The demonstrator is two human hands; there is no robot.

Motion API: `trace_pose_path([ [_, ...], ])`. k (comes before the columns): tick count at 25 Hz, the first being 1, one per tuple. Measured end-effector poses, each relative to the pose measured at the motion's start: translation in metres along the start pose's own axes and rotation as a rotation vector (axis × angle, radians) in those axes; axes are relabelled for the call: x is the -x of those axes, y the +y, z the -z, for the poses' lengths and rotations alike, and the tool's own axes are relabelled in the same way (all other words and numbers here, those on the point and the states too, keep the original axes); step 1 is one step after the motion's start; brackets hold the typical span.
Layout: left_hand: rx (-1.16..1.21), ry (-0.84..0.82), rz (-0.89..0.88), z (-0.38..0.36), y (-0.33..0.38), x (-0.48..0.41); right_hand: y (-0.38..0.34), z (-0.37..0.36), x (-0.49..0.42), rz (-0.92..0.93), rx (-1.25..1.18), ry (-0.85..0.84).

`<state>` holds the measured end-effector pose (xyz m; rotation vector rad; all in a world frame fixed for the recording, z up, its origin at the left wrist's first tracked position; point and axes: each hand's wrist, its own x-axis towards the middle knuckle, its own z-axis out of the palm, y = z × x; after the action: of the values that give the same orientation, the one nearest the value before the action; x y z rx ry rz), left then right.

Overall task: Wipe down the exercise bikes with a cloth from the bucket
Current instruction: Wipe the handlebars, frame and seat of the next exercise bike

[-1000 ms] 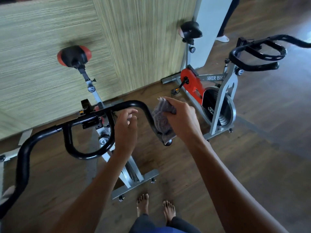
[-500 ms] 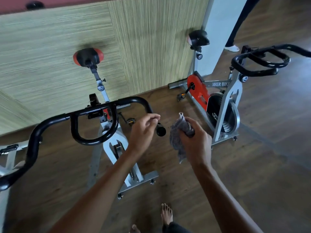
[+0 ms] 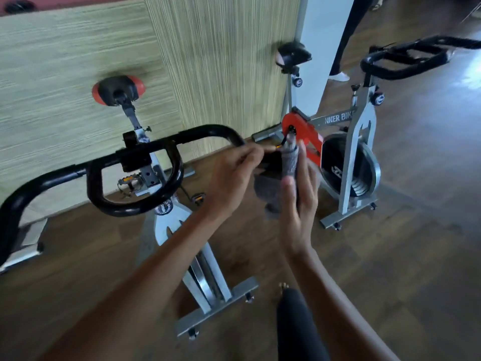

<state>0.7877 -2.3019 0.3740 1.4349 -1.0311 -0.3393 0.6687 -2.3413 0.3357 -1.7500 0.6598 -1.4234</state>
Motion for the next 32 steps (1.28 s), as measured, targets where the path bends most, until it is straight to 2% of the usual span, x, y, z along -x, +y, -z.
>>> trace_pose_path([
  [4, 0.159, 0.107, -0.342, -0.021, -0.037, 0.002, 0.037, -0.030, -0.015, 0.371, -0.173, 0.164],
  [7, 0.265, 0.052, -0.516, -0.023, -0.058, -0.005, 0.065, -0.050, -0.030, 0.585, -0.341, 0.193],
  [10, 0.239, -0.007, -0.566, -0.013, -0.064, -0.009, 0.080, -0.069, -0.043, 0.779, -0.468, 0.209],
  [14, 0.150, -0.025, -0.628, -0.007, -0.069, -0.012, 0.095, -0.086, -0.055, 1.004, -0.446, 0.352],
  [21, 0.123, -0.058, -0.769, -0.006, -0.074, -0.016, 0.109, -0.111, -0.074, 1.227, -0.358, 0.579],
  [26, 0.063, -0.016, -0.802, -0.009, -0.084, -0.021, 0.153, -0.152, -0.085, 1.262, -0.346, 0.602],
  [32, 0.055, -0.085, -0.877, -0.016, -0.097, -0.022, 0.159, -0.193, -0.101, 1.300, -0.413, 0.782],
])
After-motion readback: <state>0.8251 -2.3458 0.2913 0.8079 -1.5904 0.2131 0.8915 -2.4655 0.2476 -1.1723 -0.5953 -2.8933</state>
